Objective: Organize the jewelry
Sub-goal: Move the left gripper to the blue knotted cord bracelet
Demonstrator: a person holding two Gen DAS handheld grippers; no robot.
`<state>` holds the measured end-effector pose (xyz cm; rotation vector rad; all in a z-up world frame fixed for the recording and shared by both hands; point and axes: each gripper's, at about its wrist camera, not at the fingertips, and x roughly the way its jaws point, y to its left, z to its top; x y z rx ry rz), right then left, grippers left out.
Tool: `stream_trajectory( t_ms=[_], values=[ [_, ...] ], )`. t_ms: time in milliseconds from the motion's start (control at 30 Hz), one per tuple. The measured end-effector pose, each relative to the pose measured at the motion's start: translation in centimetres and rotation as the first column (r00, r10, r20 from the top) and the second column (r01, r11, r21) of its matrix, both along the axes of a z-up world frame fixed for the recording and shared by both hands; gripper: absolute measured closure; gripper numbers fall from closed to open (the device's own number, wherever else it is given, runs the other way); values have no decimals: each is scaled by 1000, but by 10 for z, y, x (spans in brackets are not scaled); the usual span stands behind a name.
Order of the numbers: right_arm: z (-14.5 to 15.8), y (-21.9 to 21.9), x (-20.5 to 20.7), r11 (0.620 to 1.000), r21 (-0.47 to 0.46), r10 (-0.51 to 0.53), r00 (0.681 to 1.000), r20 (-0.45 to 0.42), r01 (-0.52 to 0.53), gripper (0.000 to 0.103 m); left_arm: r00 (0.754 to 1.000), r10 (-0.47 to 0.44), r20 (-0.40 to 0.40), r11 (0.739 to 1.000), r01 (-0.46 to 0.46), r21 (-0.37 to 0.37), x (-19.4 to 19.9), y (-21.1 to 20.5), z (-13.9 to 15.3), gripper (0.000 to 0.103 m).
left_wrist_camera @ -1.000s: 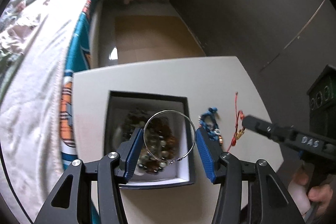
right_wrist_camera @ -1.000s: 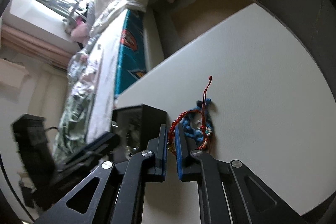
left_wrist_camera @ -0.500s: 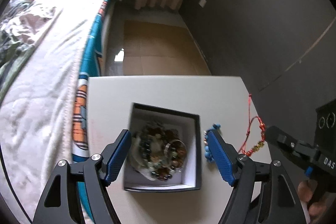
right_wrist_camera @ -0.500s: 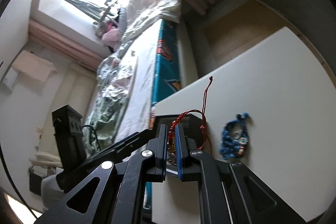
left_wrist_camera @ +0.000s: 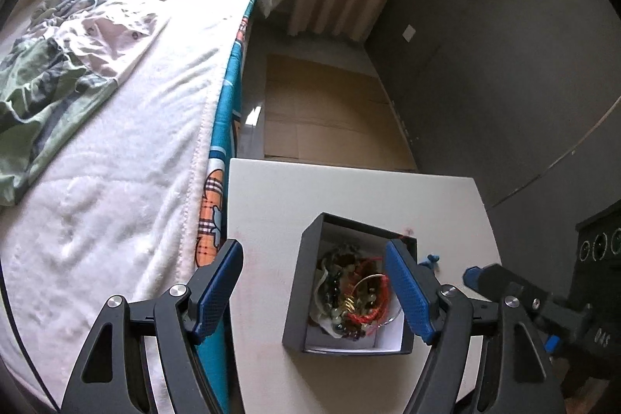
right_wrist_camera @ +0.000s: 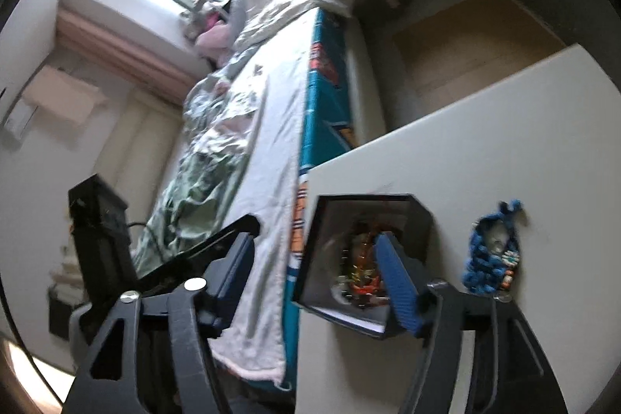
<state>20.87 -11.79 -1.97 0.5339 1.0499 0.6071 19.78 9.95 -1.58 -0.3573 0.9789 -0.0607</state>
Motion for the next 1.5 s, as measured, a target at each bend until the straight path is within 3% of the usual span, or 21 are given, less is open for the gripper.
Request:
stream_trajectory(
  t_ms=[100,200,467,667,1000,1200,1500],
  values=[
    [6,-16,-6,1000,-11,-22,1000,14,22,34,1000,-15,18,1000,15,18,-4,-6,6,27],
    [15,-36,-13,997,-27,-71,996,52,72,22,998,-42,37,999,40,29,-7,-18,12,27],
    [37,-89,-33,962,-133,-214,963,164,237,22,986,-153,70,986,148,81,-13,-65,23,27],
    [45,-125,-39,942,-167,-257,946,200,291,22,976,-215,38,971,210,119,-12,-98,16,27],
    [39,-167,-43,939,-165,-275,948,162,301,22,965,-263,-16,946,261,194,-4,-141,-1,27],
    [28,-183,-42,946,-155,-273,957,97,286,10,950,-305,-66,923,312,226,1,-168,-17,30],
    [12,-200,-39,959,-130,-249,968,31,251,3,911,-370,-182,864,409,292,5,-205,-54,51]
  ],
)
